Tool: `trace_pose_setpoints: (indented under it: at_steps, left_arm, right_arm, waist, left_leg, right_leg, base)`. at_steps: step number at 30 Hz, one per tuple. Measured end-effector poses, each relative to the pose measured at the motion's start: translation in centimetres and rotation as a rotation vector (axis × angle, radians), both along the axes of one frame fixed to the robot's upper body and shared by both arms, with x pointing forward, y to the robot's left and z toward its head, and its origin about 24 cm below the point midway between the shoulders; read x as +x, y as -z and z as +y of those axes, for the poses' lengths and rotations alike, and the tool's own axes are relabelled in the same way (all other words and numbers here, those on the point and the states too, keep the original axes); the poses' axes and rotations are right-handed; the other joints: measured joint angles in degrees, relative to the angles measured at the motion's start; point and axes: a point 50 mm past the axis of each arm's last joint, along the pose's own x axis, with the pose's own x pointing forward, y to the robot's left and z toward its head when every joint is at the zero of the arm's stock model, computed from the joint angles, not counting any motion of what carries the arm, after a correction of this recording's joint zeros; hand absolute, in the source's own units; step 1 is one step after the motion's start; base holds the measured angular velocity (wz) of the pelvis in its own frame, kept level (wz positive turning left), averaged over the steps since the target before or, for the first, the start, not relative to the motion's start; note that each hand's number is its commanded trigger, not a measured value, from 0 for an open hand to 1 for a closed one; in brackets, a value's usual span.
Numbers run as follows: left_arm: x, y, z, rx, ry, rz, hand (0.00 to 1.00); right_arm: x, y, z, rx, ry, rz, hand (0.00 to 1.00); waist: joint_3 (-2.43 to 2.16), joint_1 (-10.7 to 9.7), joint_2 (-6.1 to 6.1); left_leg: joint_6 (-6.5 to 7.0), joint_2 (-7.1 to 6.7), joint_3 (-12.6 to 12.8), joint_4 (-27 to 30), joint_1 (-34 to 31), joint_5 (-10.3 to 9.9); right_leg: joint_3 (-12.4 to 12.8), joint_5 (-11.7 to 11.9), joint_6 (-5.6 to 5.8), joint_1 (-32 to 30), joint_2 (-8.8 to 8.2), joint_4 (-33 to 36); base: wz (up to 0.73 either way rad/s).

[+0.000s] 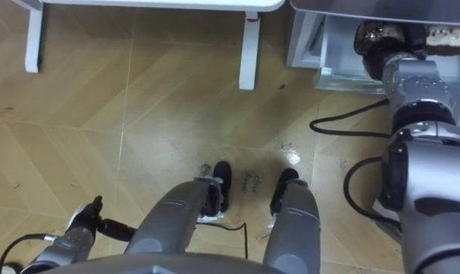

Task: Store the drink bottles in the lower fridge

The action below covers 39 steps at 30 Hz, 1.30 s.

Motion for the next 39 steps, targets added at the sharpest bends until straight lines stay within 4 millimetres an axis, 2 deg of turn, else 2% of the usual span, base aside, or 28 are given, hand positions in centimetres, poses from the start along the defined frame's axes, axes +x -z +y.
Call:
trace_pose_setpoints:
  at_steps: [39]
  left_arm:
    - [-0.05, -0.03, 0.11, 0.011, 0.030, 0.010, 0.00]
  right_arm:
    - [-0.14, -0.42, -0.80, -0.034, 0.000, 0.013, 0.00]
  waist:
    - [-0.02, 0.06, -0.01]
  left_leg:
    - [0.09, 0.06, 0.29, 0.17, 0.22, 0.06]
  right_leg:
    - [0.49, 0.21, 0.19, 0.12, 0.15, 0.08]
  base:
    - [0.00]
